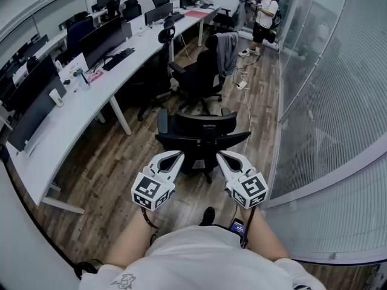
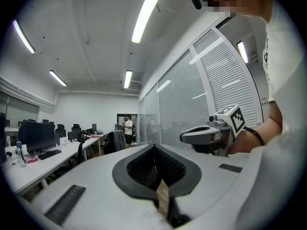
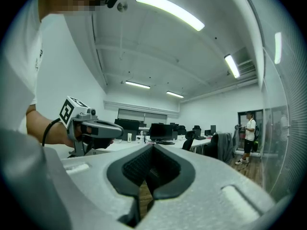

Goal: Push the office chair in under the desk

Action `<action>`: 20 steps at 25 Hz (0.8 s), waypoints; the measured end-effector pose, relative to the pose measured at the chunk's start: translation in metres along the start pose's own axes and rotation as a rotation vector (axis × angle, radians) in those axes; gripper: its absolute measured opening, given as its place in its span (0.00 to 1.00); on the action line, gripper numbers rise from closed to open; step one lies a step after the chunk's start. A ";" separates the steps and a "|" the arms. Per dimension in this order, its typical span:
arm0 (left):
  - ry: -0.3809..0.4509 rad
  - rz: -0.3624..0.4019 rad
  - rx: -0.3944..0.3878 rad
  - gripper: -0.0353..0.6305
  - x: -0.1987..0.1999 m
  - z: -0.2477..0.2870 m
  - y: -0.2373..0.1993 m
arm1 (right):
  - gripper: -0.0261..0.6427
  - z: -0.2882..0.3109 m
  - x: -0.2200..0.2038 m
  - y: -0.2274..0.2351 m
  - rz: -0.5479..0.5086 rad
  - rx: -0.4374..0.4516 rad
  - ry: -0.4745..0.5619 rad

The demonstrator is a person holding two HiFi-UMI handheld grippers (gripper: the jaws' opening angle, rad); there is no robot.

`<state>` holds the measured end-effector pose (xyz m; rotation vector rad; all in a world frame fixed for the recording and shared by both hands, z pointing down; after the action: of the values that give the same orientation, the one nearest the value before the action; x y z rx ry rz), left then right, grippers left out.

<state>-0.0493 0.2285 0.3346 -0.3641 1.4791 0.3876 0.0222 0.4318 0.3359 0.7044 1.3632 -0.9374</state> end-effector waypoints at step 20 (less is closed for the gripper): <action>-0.339 0.254 0.028 0.22 -0.081 0.137 -0.071 | 0.17 0.045 -0.070 0.224 -0.082 0.125 -0.135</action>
<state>0.1001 0.2266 0.4235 -0.0799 1.1979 0.5999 0.2424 0.5103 0.3869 0.6711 1.2295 -1.1237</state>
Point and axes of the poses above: the fingertips, and each gripper's own axes: z forward along the fingers, y to its right, x out of its top, the point moved 8 cm from there along -z, backward along the fingers, and after that the axes turned 1 degree about -y, right-handed, at the moved point
